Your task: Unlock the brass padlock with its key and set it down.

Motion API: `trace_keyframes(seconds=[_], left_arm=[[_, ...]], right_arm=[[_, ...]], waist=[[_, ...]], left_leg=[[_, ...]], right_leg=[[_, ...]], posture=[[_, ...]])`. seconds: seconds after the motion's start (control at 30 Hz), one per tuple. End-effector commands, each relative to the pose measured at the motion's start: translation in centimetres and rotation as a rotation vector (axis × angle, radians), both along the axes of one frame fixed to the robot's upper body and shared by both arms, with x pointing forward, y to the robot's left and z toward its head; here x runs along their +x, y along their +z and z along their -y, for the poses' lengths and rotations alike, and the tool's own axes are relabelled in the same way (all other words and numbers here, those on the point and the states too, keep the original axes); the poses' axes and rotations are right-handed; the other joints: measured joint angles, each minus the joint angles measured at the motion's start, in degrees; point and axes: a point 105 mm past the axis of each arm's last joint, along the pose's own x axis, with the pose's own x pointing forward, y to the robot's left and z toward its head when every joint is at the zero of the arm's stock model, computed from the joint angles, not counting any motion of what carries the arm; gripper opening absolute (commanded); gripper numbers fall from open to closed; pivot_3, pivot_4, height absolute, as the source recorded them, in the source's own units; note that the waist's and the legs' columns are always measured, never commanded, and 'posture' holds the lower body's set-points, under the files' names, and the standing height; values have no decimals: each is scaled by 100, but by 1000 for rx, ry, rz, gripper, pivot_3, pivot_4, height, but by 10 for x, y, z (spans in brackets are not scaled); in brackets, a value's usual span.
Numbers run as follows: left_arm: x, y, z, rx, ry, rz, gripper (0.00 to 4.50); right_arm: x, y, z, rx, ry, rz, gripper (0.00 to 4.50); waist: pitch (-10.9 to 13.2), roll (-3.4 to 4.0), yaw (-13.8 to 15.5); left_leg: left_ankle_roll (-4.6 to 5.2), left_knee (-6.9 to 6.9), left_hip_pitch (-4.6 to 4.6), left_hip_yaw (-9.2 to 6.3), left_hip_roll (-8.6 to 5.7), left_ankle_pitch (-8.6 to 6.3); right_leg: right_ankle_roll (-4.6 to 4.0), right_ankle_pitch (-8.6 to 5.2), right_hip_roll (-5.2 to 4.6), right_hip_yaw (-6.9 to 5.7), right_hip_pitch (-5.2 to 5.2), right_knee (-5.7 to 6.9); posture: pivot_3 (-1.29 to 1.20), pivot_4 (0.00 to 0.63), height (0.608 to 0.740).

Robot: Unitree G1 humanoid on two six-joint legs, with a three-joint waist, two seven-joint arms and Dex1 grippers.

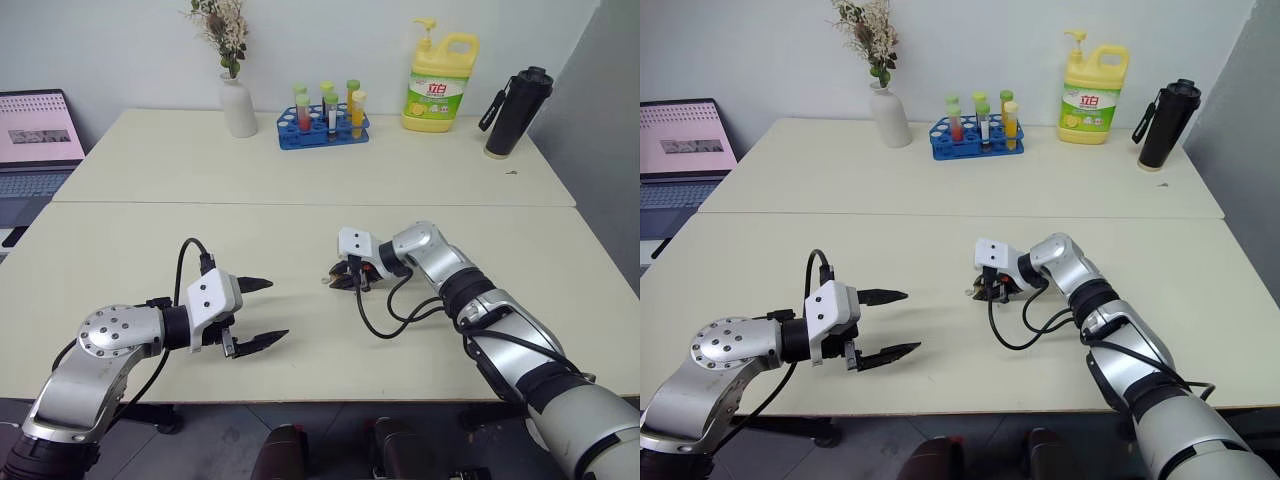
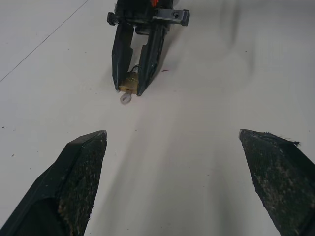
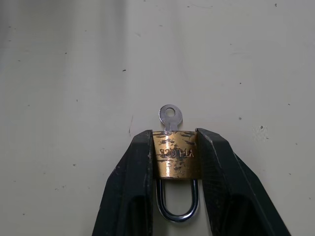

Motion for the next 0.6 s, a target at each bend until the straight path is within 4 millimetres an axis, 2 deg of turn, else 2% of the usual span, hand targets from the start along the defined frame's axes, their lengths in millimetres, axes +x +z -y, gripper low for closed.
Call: trace_keyframes(seconds=[0.03, 0.17, 0.3, 0.43, 0.6], left_arm=[[1, 6, 3, 7, -22, 36, 4500], [2, 6, 3, 8, -28, 36, 4500], [2, 6, 5, -5, -37, 34, 4500], [3, 7, 15, -38, -72, 26, 4500], [6, 10, 22, -75, -83, 26, 4500]], right_arm=[[6, -7, 18, -51, -60, 12, 903], [6, 5, 21, -19, -48, 82, 903], [-13, 28, 35, 80, -72, 131, 903], [-42, 29, 55, 101, -145, 139, 903], [-53, 33, 58, 102, -194, 210, 903]], waist=[[0, 0, 5], [0, 0, 15], [1, 1, 49], [2, 2, 64], [3, 4, -50]], left_leg=[[0, 0, -1, 0, 0, 0], [0, 0, -3, -1, -3, 0], [0, 0, -17, -10, -7, 0], [-1, -2, -28, -16, -9, -2], [-1, -4, -18, -2, -1, -2]], right_leg=[[0, 0, 0, 0, 0, 0], [0, 0, -2, 0, 0, -1], [1, 0, -8, -1, -6, -5], [5, -3, -13, -6, -10, -9], [28, -17, 6, 0, -14, -7]], posture=[[0, 150, 740], [0, 150, 740], [0, 150, 740], [0, 150, 740], [0, 150, 740]])
